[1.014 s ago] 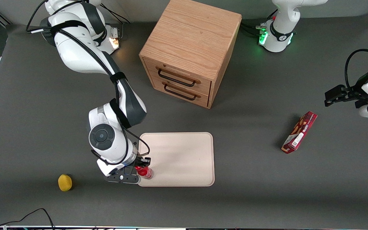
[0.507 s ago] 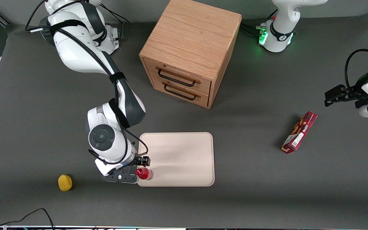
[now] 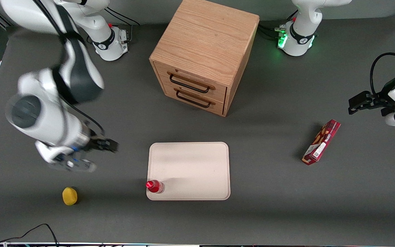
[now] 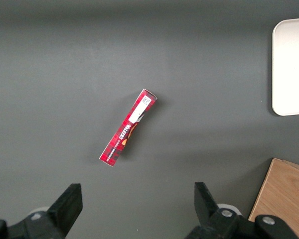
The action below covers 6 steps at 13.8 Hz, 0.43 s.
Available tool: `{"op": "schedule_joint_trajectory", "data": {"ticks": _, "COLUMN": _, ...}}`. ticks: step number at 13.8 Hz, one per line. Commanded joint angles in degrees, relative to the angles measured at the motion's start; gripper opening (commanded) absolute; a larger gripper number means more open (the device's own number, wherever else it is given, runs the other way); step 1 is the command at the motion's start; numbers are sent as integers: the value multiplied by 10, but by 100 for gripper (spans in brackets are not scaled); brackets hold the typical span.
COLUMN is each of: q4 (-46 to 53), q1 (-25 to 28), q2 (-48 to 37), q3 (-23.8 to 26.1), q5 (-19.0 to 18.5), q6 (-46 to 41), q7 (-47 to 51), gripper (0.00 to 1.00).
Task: Place coke bottle on tray
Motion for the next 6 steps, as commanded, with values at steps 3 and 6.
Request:
{"op": "schedule_joint_trajectory", "data": {"ticks": 3, "q4": -217, "q1": -100, "q2": -226, "q3": 53, "q5": 4, "q6": 12, "q7": -48, "gripper": 100}}
{"op": "schedule_joint_trajectory", "data": {"ticks": 6, "q4": -191, "q1": -167, "q2": -234, "q3": 103, "q5": 4, "q6": -30, "q7": -53, "gripper": 100}}
